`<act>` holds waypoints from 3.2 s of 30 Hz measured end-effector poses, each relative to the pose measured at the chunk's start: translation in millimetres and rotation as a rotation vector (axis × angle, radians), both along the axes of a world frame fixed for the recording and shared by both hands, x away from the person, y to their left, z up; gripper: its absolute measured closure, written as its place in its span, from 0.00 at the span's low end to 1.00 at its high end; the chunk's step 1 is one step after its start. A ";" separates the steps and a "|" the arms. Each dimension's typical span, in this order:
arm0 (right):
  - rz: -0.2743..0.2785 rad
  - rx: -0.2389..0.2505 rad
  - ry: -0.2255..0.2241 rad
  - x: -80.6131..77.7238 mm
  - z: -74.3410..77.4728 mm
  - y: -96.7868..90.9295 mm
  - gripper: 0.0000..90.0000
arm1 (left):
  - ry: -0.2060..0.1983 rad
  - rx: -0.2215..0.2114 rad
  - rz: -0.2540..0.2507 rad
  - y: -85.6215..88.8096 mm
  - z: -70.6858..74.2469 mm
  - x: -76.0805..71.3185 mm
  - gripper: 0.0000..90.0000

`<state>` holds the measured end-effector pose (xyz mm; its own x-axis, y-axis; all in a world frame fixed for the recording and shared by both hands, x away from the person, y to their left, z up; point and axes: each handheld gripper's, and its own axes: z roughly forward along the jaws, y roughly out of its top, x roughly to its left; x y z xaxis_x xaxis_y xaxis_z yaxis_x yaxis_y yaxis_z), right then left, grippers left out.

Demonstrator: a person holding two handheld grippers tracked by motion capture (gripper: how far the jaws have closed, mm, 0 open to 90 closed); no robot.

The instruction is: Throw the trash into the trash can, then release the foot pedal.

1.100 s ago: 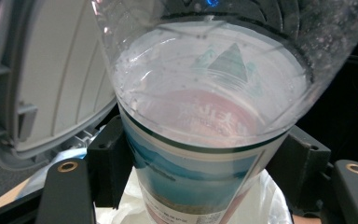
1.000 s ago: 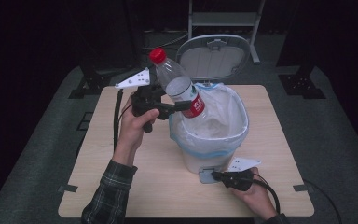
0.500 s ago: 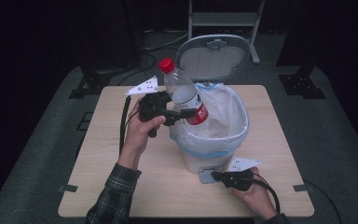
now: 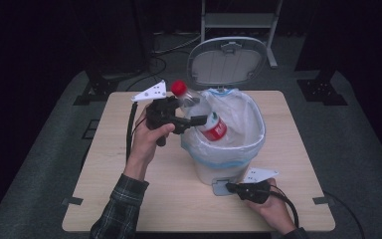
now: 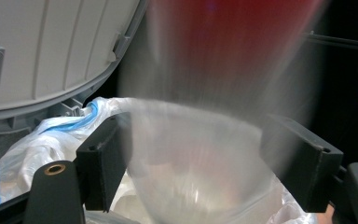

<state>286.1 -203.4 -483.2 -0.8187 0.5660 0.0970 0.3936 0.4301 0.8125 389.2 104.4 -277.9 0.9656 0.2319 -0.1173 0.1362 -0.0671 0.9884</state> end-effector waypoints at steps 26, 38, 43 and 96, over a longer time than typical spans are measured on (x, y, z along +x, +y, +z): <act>-0.001 -0.001 -0.001 -0.3 0.1 0.1 1.00 | -0.003 0.026 0.072 38.1 -4.0 -11.5 0.19; 0.005 -0.007 -0.015 -1.2 0.5 0.3 1.00 | 0.002 0.105 0.155 70.4 -25.2 -32.9 0.11; 0.012 -0.011 -0.007 -1.3 1.9 0.1 0.99 | 0.024 0.133 0.182 84.0 -43.4 -42.9 0.10; -0.193 -0.006 -0.077 -20.2 21.9 -81.2 0.53 | 0.188 0.434 0.386 138.2 -157.2 -112.2 0.02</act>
